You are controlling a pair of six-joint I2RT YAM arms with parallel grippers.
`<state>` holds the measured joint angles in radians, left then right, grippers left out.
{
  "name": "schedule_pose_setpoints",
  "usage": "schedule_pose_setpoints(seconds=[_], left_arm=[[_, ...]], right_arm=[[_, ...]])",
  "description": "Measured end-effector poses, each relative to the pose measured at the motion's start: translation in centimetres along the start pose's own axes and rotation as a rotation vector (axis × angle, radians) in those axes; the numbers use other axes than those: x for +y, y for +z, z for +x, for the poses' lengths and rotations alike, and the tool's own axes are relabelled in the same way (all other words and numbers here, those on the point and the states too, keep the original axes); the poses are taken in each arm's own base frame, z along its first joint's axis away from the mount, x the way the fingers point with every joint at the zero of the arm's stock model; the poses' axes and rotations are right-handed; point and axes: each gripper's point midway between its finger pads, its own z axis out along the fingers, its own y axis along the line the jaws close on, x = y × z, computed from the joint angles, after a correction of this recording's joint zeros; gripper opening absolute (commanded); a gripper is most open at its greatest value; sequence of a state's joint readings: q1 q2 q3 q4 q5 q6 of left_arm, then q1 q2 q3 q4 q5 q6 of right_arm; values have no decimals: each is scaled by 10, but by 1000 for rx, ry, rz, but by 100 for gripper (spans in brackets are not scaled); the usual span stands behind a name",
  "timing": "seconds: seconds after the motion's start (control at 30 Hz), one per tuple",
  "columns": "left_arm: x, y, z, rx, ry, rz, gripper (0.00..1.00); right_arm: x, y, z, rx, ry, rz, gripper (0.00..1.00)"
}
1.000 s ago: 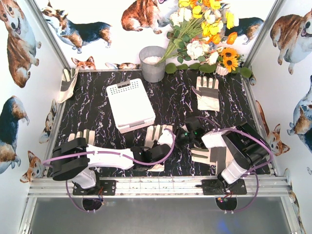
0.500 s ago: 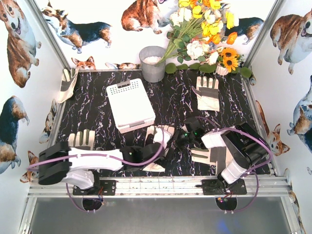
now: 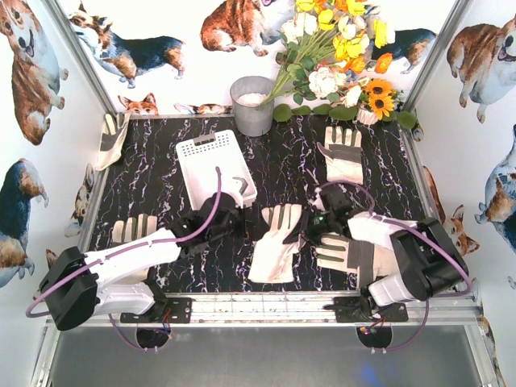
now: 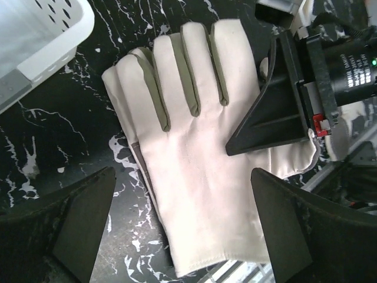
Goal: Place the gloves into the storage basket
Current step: Pick up the glove from the center of the board, then place the glove in the bin.
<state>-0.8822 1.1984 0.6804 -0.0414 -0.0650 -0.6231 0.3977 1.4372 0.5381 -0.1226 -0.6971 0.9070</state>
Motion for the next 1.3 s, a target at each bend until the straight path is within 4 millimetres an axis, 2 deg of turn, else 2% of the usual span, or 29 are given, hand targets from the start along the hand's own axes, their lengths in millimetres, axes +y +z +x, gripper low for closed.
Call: schedule_pose_setpoints(seconds=[0.23,0.5,0.6,0.83,0.93,1.03,1.2,1.3], left_arm=[[1,1,-5,21,-102,79,98],[0,-3,-4,11,-191,164,100],[-5,-7,-10,-13,-224,218,100],[-26,-16,-21,-38,-242,340,100],[-38,-22,-27,-48,-243,404,100],[-53,-29,-34,-66,-245,491,100],[-67,-39,-42,-97,-245,582,90],[-67,-42,-41,-107,-259,595,75]], right_arm=[[23,-34,-9,-31,-281,78,0],[43,-61,9,5,-445,26,0],[61,-72,17,18,-497,-42,0],[124,-107,34,-17,-651,-265,0],[142,-117,40,-22,-691,-348,0],[151,-121,42,-23,-705,-387,0],[157,-123,40,-35,-714,-408,0],[160,-124,41,-35,-714,-419,0]])
